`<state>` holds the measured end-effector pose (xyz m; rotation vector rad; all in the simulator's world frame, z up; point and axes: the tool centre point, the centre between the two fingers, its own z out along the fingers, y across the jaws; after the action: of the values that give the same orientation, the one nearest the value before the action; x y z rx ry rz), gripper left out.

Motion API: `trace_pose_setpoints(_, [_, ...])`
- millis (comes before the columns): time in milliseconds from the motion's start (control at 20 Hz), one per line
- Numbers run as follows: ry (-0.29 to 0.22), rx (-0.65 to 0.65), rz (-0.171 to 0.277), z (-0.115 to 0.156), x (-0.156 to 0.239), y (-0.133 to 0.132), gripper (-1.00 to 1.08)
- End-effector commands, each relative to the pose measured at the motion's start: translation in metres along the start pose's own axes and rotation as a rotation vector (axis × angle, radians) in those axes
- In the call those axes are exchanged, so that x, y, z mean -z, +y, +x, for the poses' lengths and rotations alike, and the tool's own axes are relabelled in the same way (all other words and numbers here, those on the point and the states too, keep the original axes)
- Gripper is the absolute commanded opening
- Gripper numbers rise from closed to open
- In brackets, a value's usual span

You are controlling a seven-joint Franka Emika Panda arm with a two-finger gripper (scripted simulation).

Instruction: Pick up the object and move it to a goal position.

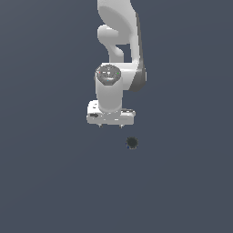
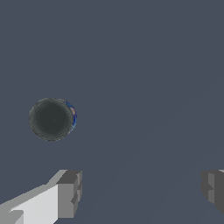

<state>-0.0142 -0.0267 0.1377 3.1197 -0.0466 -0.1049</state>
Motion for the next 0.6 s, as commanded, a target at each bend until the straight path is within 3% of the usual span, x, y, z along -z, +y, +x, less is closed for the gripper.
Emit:
trace_pose_setpoints(0, [0.002, -0.007, 0.0, 0.001, -0.002, -0.004, 1.0])
trace_pose_setpoints(550, [0.029, -0.111, 0.008, 0.018, -0.029, -0.048, 1.0])
